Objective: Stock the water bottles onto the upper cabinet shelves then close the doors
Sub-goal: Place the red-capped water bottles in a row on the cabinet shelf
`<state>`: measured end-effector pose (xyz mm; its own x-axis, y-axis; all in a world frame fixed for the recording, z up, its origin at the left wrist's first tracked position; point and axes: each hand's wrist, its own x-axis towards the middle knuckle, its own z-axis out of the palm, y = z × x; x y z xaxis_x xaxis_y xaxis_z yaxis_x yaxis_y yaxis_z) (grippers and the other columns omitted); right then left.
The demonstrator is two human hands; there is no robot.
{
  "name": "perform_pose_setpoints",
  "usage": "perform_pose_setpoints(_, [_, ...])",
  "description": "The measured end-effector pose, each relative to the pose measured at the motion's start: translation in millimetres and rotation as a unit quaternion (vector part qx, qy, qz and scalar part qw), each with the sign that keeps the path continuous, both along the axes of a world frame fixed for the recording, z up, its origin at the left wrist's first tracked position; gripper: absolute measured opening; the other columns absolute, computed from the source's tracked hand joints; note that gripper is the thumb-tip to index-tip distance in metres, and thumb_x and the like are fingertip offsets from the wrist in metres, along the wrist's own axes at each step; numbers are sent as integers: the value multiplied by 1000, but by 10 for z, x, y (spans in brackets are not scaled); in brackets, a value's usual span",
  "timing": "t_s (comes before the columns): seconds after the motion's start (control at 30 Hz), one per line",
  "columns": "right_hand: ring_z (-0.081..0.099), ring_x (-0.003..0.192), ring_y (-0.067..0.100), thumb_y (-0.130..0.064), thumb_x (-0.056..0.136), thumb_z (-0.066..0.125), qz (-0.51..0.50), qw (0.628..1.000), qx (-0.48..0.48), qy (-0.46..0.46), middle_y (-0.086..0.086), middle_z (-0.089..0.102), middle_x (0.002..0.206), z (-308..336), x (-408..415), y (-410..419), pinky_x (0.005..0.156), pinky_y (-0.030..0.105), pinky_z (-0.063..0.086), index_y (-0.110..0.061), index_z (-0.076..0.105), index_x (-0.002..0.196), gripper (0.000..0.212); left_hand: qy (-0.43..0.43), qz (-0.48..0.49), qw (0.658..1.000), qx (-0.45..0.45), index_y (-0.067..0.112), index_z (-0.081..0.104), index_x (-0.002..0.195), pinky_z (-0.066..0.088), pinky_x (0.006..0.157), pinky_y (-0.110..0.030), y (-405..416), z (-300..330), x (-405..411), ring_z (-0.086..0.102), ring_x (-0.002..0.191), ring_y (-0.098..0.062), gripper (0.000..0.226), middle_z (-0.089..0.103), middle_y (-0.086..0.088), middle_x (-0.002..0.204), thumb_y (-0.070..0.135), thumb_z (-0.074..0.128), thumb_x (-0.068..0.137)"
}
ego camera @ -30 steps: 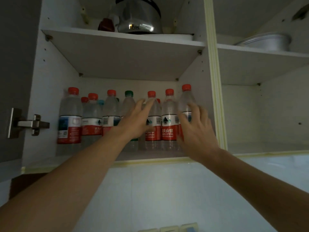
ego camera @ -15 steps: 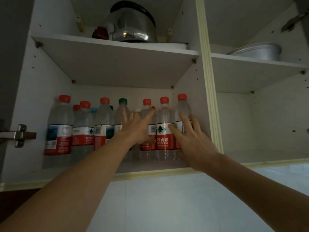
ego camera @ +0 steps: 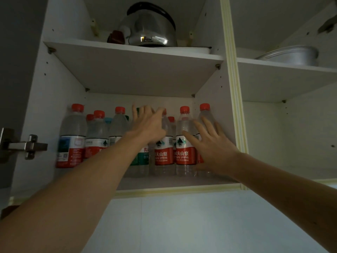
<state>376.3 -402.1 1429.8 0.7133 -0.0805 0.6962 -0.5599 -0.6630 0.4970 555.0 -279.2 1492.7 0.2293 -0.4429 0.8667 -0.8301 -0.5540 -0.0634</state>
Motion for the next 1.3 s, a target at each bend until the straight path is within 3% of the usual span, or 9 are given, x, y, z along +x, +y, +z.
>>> perform_pose_setpoints(0.1, [-10,151,44,-77,73,64,0,1000,-2,6,14,-16,165,-29,-1,-32,120,67,6,-30,-13,155,122,1,15,999,29,33,29,150,-7,119,-61,4,110,36,27,143,-36,77,42,-19,145,56,62,85])
perform_pose_setpoints(0.3, [-2,152,45,-74,74,66,14,999,-29,-3,19,-8,166,-78,6,-58,121,64,8,-26,-13,156,124,2,27,996,79,46,-2,155,-13,116,-65,-145,-102,97,20,149,-32,95,32,-13,159,78,51,82])
perform_pose_setpoints(0.47, [-3,152,43,-77,75,62,22,999,-31,-19,19,-4,166,-64,27,-87,120,64,-2,-27,-9,157,120,49,-26,996,75,50,6,153,-19,112,-62,-161,-102,172,21,150,-31,88,40,-11,155,79,49,82])
perform_pose_setpoints(0.7, [-11,150,49,-90,68,52,-22,998,-59,-17,26,-10,164,-42,154,-94,112,72,-16,-25,-23,154,131,54,-86,994,30,56,14,148,-16,115,-57,-110,-129,123,22,148,-33,78,42,-20,148,66,59,86])
perform_pose_setpoints(0.9, [-11,149,52,-94,60,53,-41,995,-85,-10,29,-9,163,7,208,-122,111,73,-15,-25,-25,153,140,33,-59,997,32,52,15,150,-17,116,-54,-42,-124,131,24,147,-32,78,44,-18,145,63,59,87])
perform_pose_setpoints(1.1, [-13,148,52,-95,63,49,-46,994,-101,3,31,-10,162,12,275,-135,110,73,-16,-26,-27,152,136,-4,-14,999,52,48,11,153,-17,115,-55,-38,-110,182,18,149,-30,79,41,-19,149,71,50,87])
perform_pose_setpoints(1.3, [-15,149,50,-92,70,46,-37,995,-94,24,29,-9,163,-49,320,-7,112,72,-9,-26,-19,156,126,-71,43,994,67,39,7,155,-7,118,-62,15,-204,243,22,146,-33,87,41,-20,147,83,24,82])
